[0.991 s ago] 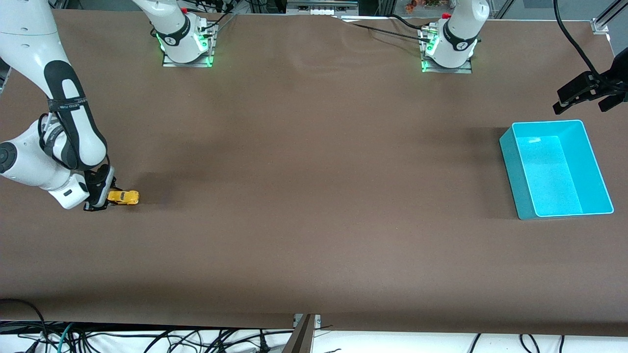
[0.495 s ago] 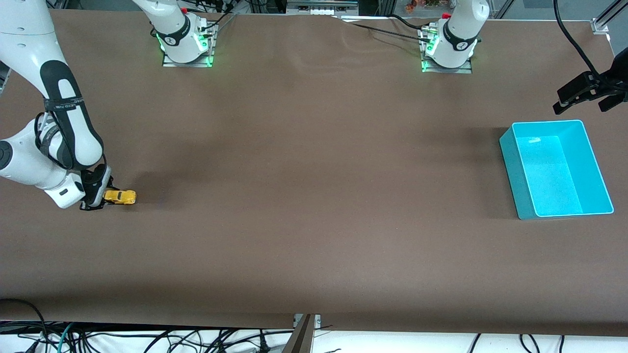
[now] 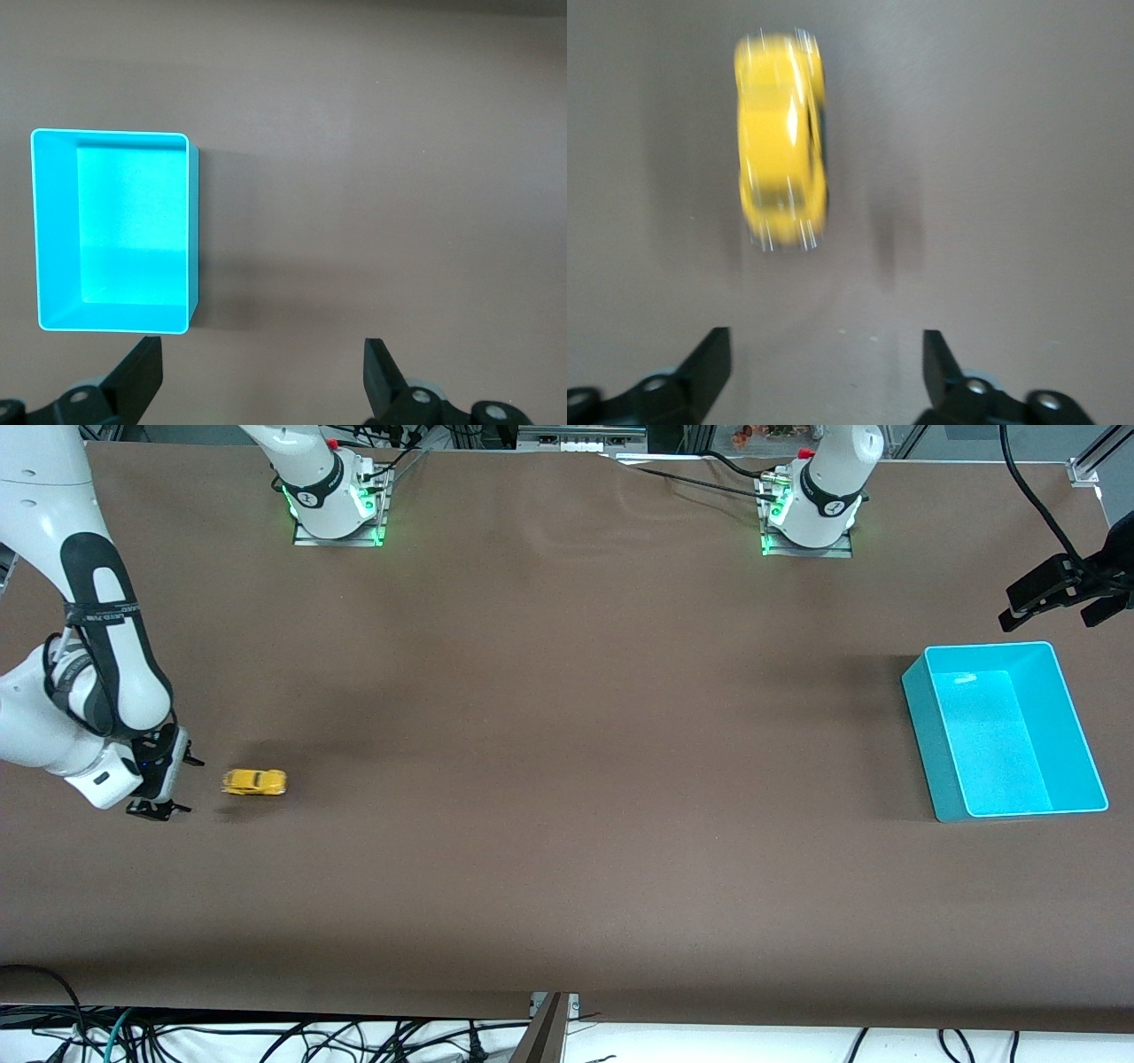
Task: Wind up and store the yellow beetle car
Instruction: 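Open the right gripper, releasing the car to roll toward the bin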
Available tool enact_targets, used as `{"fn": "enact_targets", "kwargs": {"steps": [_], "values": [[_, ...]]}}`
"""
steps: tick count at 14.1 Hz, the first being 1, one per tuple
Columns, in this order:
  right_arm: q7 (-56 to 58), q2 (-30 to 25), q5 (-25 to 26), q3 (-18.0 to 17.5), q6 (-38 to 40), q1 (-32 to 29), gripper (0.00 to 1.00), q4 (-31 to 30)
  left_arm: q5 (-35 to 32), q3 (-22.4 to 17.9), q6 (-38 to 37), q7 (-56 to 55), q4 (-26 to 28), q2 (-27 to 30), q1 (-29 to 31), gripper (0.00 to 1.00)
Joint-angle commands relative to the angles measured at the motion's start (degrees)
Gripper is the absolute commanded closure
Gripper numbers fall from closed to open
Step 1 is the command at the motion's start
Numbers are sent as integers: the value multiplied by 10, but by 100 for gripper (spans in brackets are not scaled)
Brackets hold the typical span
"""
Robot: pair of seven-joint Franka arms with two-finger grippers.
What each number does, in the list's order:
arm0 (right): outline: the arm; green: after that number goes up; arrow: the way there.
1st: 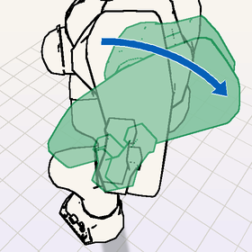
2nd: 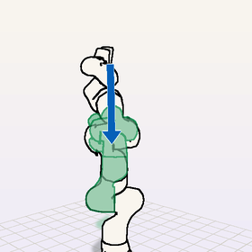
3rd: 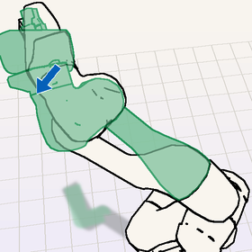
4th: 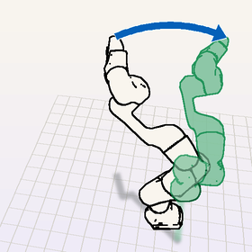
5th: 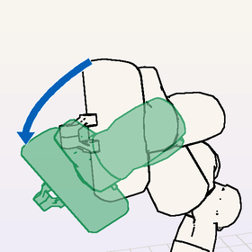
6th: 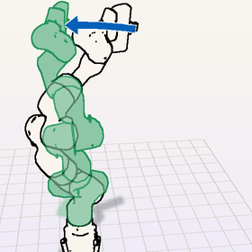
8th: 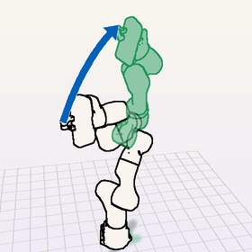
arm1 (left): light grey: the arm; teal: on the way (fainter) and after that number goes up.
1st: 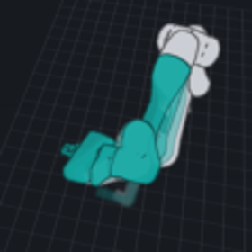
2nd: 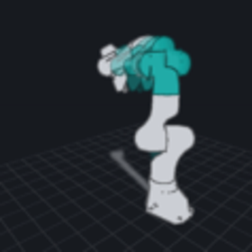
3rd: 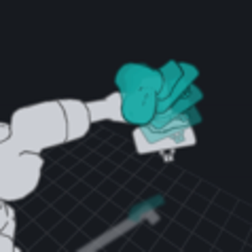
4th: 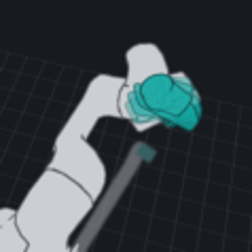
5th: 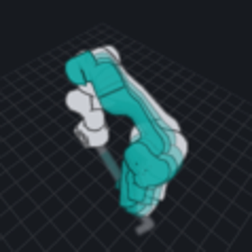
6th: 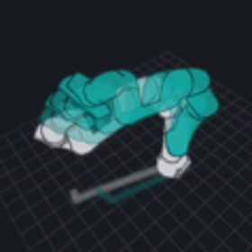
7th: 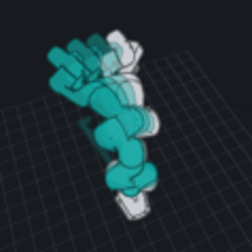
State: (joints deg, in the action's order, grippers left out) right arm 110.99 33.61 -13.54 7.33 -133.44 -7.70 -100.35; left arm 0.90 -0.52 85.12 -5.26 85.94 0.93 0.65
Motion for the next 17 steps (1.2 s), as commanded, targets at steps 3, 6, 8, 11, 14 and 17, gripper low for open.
{"fn": "enact_targets", "kwargs": {"steps": [3, 6, 8, 11, 14, 17], "values": [[-8, -21, -4, -3, 75, -2, 0, 59, 6, 1, -9, 3, -17, -7, 2, 0], [-101, -38, -4, -5, 119, 0, 0, 90, 5, 2, -9, 3, -17, -7, 3, 0], [-198, -43, -6, -6, 162, 4, 0, 124, 5, 1, -9, 3, -17, -7, 3, 0], [-366, -43, -7, -6, 256, 35, 0, 198, 5, 1, -9, 3, -17, -7, 3, 0], [-521, -57, -9, -6, 293, 60, 0, 219, 5, 1, -9, 3, -17, -7, 3, 0], [-658, -83, -3, -5, 328, 81, 0, 220, 6, 1, -9, 3, -17, -7, 3, 0]]}}
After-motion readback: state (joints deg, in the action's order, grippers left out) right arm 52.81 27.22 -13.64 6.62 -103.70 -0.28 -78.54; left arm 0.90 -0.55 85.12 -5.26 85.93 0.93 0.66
